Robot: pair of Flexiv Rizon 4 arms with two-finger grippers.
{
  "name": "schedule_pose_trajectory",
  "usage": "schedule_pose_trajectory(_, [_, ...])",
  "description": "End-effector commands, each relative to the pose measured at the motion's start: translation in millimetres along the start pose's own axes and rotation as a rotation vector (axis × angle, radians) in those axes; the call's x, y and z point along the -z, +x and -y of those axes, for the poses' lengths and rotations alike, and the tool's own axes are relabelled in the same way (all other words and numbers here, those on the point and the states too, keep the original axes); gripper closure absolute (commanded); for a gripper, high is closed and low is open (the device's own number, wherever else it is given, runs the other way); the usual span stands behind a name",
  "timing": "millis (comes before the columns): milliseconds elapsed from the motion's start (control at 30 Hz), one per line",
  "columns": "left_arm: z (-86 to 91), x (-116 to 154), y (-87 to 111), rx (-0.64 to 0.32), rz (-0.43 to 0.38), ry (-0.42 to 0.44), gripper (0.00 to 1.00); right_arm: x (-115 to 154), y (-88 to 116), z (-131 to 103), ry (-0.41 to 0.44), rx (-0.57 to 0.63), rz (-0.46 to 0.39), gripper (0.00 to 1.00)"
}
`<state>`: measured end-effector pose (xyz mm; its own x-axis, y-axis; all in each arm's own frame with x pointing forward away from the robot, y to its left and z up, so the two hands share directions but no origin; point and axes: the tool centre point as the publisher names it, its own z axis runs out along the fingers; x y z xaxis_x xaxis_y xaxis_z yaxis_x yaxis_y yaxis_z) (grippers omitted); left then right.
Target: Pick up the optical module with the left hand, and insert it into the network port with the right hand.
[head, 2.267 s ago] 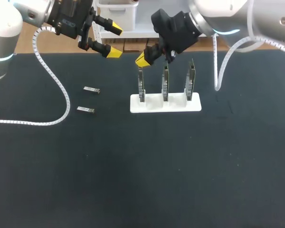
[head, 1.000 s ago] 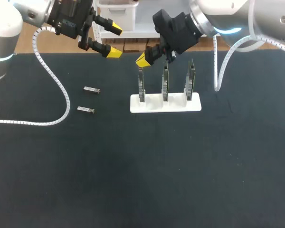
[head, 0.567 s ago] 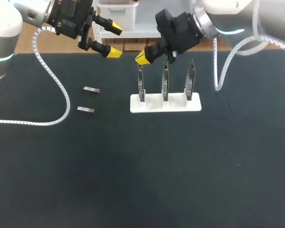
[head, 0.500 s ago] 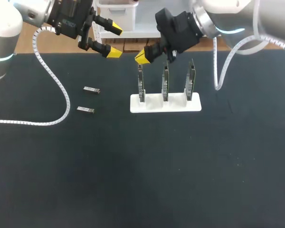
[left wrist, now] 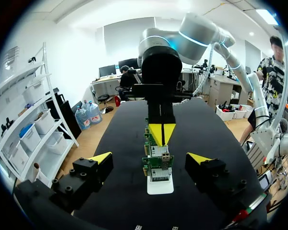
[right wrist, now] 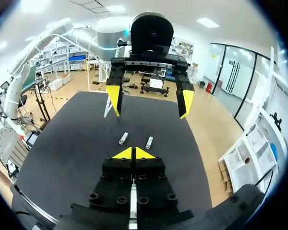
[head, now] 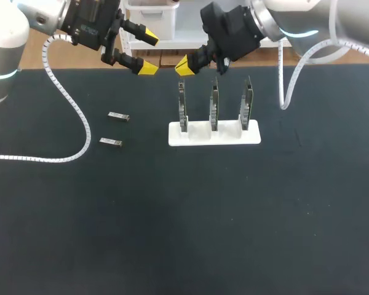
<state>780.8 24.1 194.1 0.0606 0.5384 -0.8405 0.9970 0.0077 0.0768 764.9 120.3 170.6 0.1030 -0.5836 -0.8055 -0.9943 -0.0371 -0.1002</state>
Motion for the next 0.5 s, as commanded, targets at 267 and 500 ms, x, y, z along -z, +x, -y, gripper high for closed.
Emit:
schedule_pose_trajectory(267, [-0.2, 0, -0.9, 0.002, -0.005, 0.0, 0.0, 22, -5, -18, 0.031, -0.009, -0.031, 0.82])
schedule_pose_trajectory(500, [-0.2, 0, -0.9, 0.002, -0.005, 0.0, 0.0, 32, -6, -24, 0.049, -0.023, -0.047, 0.0])
